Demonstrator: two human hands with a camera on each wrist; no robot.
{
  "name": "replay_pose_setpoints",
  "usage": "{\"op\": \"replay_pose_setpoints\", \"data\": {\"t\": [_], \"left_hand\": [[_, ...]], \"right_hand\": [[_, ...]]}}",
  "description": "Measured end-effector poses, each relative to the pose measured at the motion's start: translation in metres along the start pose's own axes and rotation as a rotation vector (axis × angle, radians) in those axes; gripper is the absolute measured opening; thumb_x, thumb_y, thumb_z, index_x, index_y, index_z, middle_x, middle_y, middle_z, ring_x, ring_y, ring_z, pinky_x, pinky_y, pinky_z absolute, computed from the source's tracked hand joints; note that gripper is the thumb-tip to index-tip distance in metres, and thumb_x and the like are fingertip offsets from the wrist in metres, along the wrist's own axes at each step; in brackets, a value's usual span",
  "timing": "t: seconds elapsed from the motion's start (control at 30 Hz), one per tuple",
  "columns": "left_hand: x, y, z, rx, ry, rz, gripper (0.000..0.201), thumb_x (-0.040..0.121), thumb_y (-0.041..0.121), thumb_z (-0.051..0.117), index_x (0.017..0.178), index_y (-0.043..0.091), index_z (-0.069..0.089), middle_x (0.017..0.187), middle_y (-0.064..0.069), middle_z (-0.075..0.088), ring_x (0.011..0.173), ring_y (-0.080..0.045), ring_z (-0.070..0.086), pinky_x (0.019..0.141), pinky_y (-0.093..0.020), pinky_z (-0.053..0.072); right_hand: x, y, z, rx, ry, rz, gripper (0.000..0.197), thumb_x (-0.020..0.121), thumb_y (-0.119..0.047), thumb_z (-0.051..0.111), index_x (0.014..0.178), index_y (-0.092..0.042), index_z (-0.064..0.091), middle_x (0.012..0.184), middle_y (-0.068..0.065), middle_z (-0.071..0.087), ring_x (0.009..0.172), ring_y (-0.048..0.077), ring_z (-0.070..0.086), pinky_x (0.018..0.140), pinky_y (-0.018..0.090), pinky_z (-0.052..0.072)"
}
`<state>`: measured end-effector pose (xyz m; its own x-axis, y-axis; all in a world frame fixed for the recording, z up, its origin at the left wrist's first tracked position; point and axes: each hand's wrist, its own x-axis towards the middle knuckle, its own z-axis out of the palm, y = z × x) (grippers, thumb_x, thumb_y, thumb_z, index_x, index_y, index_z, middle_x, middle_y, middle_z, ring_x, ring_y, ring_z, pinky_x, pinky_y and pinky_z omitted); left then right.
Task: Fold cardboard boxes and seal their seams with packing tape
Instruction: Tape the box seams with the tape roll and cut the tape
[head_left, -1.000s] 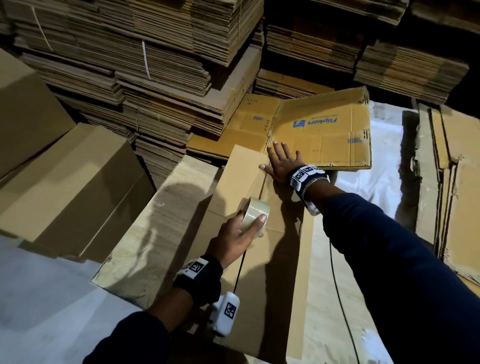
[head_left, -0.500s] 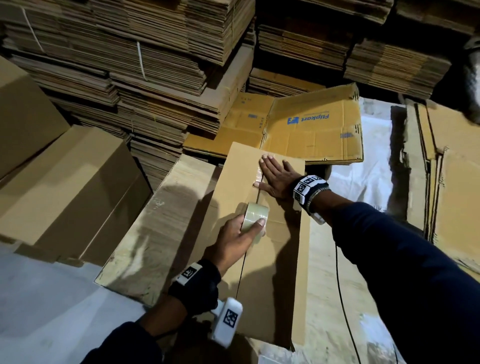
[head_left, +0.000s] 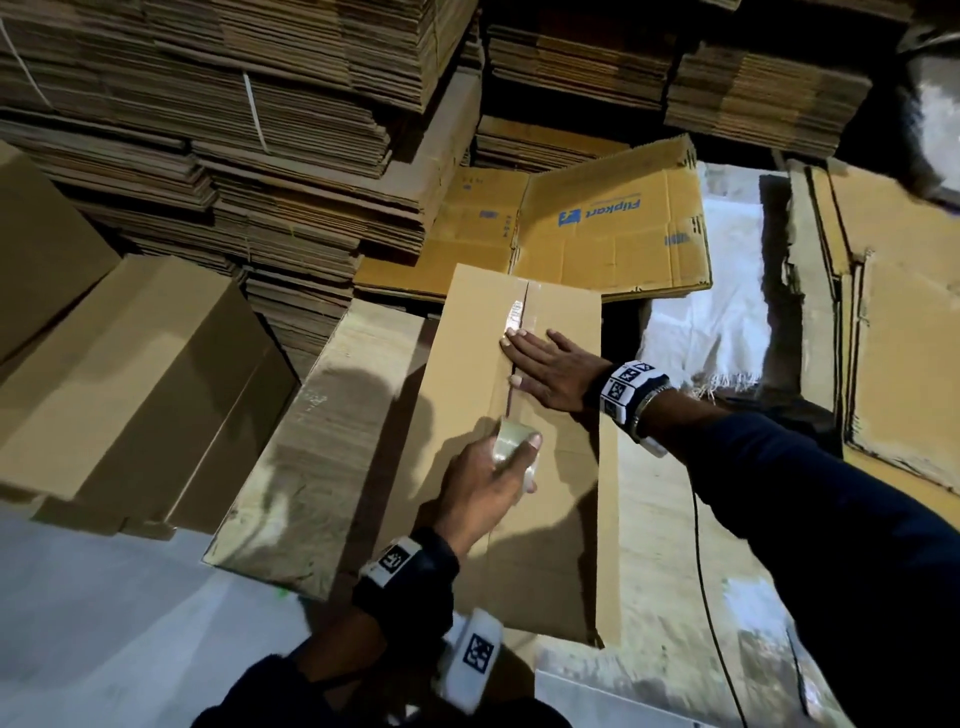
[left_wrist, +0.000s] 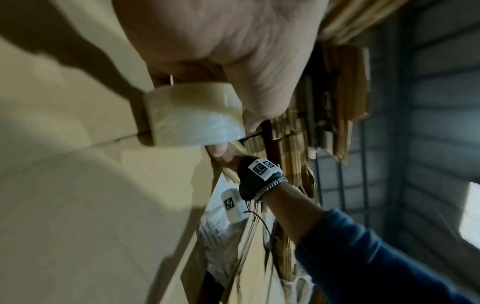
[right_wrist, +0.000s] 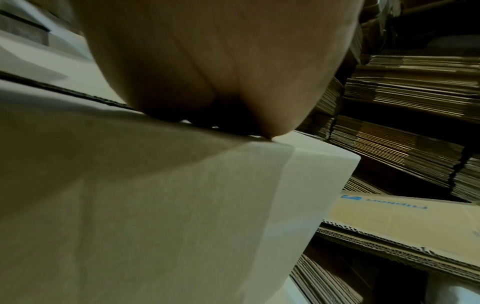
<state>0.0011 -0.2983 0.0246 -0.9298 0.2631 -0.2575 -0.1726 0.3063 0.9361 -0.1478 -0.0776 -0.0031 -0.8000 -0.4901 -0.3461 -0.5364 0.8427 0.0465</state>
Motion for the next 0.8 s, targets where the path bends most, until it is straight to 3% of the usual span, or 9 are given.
{"op": "replay_pose_setpoints", "data": {"t": [0.2,0.3,0.37,0.43,0.5,0.6,0.73,0.8], "left_hand": [[-0.018,-0.004,-0.007,-0.087,-0.020,0.037,0.048,0.099,0.068,0.053,0.089,0.025,0.070,0.074,0.003,0.076,0.078,-0.021,0.076,0.085,-0.052,0.057],[-0.022,0.000,-0.007,-0.068,-0.020,0.033,0.053,0.100,0.068,0.052,0.089,0.021,0.072,0.074,0.003,0.077,0.078,-0.019,0.075,0.085,-0.051,0.057],[-0.021,0.000,-0.008,-0.108,-0.009,0.018,0.051,0.099,0.069,0.052,0.094,0.022,0.073,0.075,0.003,0.077,0.079,-0.022,0.075,0.085,-0.052,0.057],[-0.017,-0.001,-0.010,-0.177,0.001,0.008,0.048,0.097,0.071,0.054,0.101,0.028,0.075,0.078,0.001,0.078,0.083,-0.024,0.076,0.088,-0.053,0.057],[-0.013,0.001,-0.010,-0.248,-0.007,-0.001,0.042,0.098,0.066,0.057,0.103,0.028,0.076,0.082,-0.002,0.079,0.086,-0.022,0.077,0.092,-0.051,0.056],[-0.016,-0.002,-0.008,-0.302,-0.087,-0.026,0.035,0.103,0.051,0.060,0.111,0.019,0.073,0.090,-0.005,0.080,0.089,-0.016,0.075,0.086,-0.041,0.055],[-0.029,-0.024,-0.009,-0.301,-0.124,-0.010,0.027,0.104,0.042,0.063,0.121,0.022,0.069,0.098,-0.001,0.080,0.094,-0.015,0.071,0.083,-0.040,0.052],[-0.035,-0.029,-0.012,-0.306,-0.150,-0.001,0.023,0.103,0.036,0.065,0.119,0.020,0.070,0.099,-0.002,0.081,0.096,-0.016,0.072,0.084,-0.037,0.053]], "right_hand": [[-0.005,-0.013,-0.018,0.084,-0.013,0.020,0.116,0.074,-0.079,-0.034,0.166,-0.014,-0.002,0.173,0.006,-0.007,0.160,0.018,-0.005,0.128,0.051,0.005],[-0.011,-0.022,-0.022,0.038,0.003,-0.029,0.111,0.083,-0.073,-0.031,0.165,-0.006,0.006,0.173,0.013,0.002,0.160,0.022,0.002,0.128,0.049,0.013],[-0.019,-0.029,-0.013,0.021,0.017,-0.078,0.093,0.097,-0.064,-0.019,0.165,-0.005,0.005,0.172,0.014,0.003,0.160,0.023,0.002,0.128,0.049,0.016],[-0.031,-0.036,0.002,-0.005,0.026,-0.129,0.076,0.105,-0.052,-0.005,0.165,-0.006,0.002,0.172,0.013,0.000,0.160,0.022,-0.002,0.129,0.049,0.013],[-0.041,-0.041,0.010,-0.014,0.018,-0.157,0.075,0.101,-0.047,-0.003,0.165,-0.009,-0.001,0.173,0.011,-0.004,0.160,0.020,-0.007,0.130,0.046,0.006],[-0.048,-0.042,0.011,-0.022,-0.011,-0.134,0.078,0.098,-0.052,-0.008,0.165,-0.013,-0.008,0.173,0.007,-0.010,0.159,0.017,-0.010,0.129,0.045,0.000],[-0.044,-0.040,0.011,0.042,-0.056,-0.074,0.088,0.090,-0.066,-0.027,0.165,-0.022,-0.011,0.172,-0.002,-0.011,0.158,0.010,-0.009,0.129,0.047,-0.006],[-0.042,-0.040,0.010,0.081,-0.073,-0.055,0.079,0.096,-0.063,-0.018,0.165,-0.026,-0.010,0.172,-0.006,-0.010,0.158,0.007,-0.008,0.128,0.047,-0.007]]}}
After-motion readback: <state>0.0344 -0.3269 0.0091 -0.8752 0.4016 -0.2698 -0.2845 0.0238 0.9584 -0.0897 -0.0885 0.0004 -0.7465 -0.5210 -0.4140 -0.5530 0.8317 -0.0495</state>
